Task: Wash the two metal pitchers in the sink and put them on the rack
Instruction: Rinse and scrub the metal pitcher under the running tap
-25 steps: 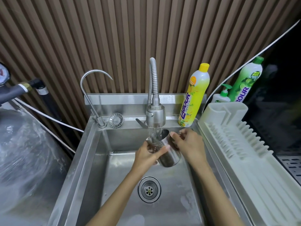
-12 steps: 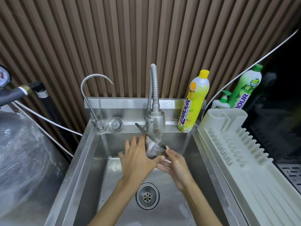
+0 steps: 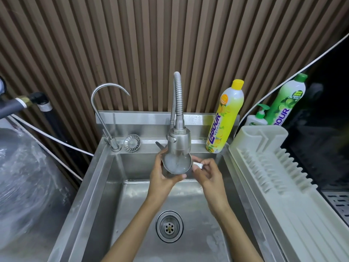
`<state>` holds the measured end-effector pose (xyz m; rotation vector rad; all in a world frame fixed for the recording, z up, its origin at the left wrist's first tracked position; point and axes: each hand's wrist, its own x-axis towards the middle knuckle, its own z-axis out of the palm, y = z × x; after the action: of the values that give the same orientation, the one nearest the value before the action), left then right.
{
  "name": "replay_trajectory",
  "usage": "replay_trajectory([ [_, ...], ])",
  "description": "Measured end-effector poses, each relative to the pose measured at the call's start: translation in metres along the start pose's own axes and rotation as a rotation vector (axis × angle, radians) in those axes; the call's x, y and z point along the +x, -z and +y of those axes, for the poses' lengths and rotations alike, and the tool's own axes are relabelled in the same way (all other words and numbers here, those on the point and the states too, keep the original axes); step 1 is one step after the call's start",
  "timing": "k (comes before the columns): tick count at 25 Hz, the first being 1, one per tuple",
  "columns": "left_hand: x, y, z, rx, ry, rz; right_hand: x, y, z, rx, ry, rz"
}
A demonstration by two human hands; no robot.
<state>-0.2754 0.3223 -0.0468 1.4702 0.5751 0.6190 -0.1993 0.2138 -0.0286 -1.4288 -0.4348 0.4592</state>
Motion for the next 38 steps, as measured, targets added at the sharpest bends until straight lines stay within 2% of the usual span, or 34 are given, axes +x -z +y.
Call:
replay_trajectory([
  [2, -0.003, 0.005, 0.011, 0.296, -0.225, 0.067, 0.002, -0.003, 0.020, 0.494, -0.186, -0.147],
  [4, -0.007, 0.011, 0.025, 0.648, -0.331, 0.078, -0.001, -0.009, 0.031, 0.707, -0.364, -0.220],
  [6, -0.015, 0.013, 0.039, 0.848, -0.279, 0.113, -0.005, -0.013, 0.028, 0.623, -0.447, -0.208],
  [8, -0.021, 0.010, 0.045, 0.906, -0.143, 0.175, -0.005, -0.011, 0.011, 0.340, -0.452, -0.135],
  [10, -0.026, 0.009, 0.046, 0.828, -0.006, 0.187, -0.001, -0.003, -0.008, 0.060, -0.399, -0.034],
  [13, -0.022, 0.008, 0.035, 0.391, 0.181, 0.032, 0.000, 0.004, -0.028, -0.493, -0.129, 0.133],
  [14, -0.018, 0.006, 0.029, 0.236, 0.209, -0.027, -0.003, 0.002, -0.032, -0.640, -0.027, 0.178],
  [15, -0.014, 0.004, 0.024, 0.123, 0.212, -0.067, -0.005, -0.001, -0.032, -0.687, 0.067, 0.218],
  [16, -0.009, 0.001, 0.020, 0.055, 0.192, -0.077, -0.007, -0.004, -0.031, -0.625, 0.121, 0.223],
  [18, 0.000, -0.002, 0.015, 0.015, 0.097, -0.028, -0.005, -0.009, -0.023, -0.346, 0.118, 0.184],
  [21, 0.003, 0.004, 0.023, 0.291, -0.154, 0.074, 0.001, -0.011, 0.000, 0.301, -0.092, -0.006],
  [23, -0.002, 0.008, 0.028, 0.482, -0.254, 0.100, 0.000, -0.016, 0.016, 0.615, -0.238, -0.119],
  [25, -0.010, 0.009, 0.032, 0.683, -0.259, 0.155, -0.005, -0.019, 0.019, 0.592, -0.291, -0.126],
  [27, -0.017, 0.010, 0.029, 0.796, -0.152, 0.214, -0.006, -0.016, 0.011, 0.344, -0.286, -0.053],
  [30, -0.023, 0.005, 0.015, 0.589, 0.012, 0.218, -0.004, -0.004, -0.007, -0.168, -0.176, 0.090],
  [32, -0.019, -0.001, 0.005, 0.367, 0.091, 0.144, -0.005, 0.000, -0.017, -0.538, -0.025, 0.156],
  [33, -0.014, -0.003, 0.000, 0.260, 0.115, 0.086, -0.007, 0.001, -0.020, -0.606, 0.039, 0.186],
  [35, -0.005, -0.007, -0.003, 0.054, 0.105, 0.024, -0.010, 0.001, -0.021, -0.466, 0.121, 0.176],
  [37, 0.002, -0.010, -0.002, -0.043, 0.008, 0.052, -0.006, 0.000, -0.013, -0.131, 0.106, 0.093],
  [38, 0.005, -0.010, 0.001, -0.013, -0.064, 0.074, -0.003, -0.001, -0.005, 0.045, 0.070, 0.039],
])
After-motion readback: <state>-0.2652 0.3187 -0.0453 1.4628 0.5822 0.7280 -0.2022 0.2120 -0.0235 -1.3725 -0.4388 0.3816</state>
